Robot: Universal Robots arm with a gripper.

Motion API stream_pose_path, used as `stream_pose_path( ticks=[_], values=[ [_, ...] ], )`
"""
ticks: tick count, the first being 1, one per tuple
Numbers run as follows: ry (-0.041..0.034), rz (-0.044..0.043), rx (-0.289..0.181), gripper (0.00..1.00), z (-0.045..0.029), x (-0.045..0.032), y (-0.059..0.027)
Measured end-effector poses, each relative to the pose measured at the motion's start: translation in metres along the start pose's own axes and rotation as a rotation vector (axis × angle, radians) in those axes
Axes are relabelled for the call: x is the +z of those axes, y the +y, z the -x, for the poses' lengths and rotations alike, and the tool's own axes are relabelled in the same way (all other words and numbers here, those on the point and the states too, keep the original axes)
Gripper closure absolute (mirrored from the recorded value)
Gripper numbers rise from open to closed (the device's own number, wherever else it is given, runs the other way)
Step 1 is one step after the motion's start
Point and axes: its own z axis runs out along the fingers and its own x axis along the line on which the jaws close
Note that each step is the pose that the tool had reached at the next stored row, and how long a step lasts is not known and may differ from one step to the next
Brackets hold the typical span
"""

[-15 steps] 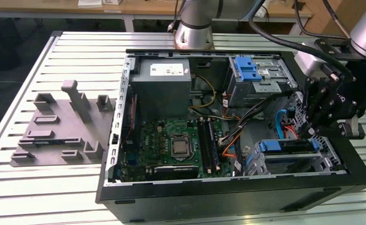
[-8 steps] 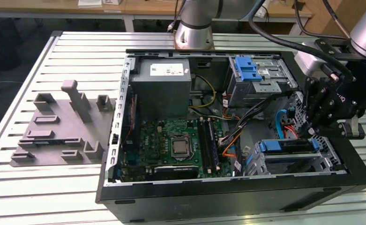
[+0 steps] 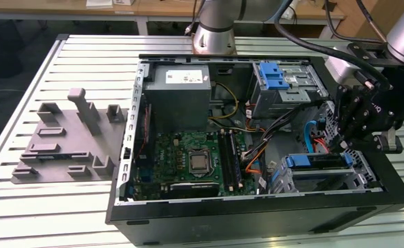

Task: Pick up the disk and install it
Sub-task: 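Insert the second disk wire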

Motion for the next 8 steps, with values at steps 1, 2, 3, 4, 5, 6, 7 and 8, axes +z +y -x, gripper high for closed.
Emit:
stream_pose_path(
  ticks=[1, 2, 3, 4, 5, 6, 7, 8],
  values=[
    [0.0000, 0.0000, 0.000, 0.89, 0.0000, 0.0000, 0.0000],
    [0.0000, 0.0000, 0.000, 0.89, 0.0000, 0.0000, 0.0001],
    [0.0000, 0.0001, 0.000, 0.89, -0.0001, 0.0000, 0.0005],
    [0.0000, 0.0001, 0.000, 0.89, -0.0001, 0.0000, 0.0016],
    [0.0001, 0.0000, 0.000, 0.89, -0.0001, 0.0000, 0.0024],
    [0.0000, 0.0000, 0.000, 0.89, -0.0002, 0.0001, 0.0040],
    [-0.0001, 0.0000, 0.000, 0.89, -0.0003, 0.0002, 0.0054],
    [0.0000, -0.0003, 0.000, 0.89, -0.0004, 0.0002, 0.0065]
  ],
)
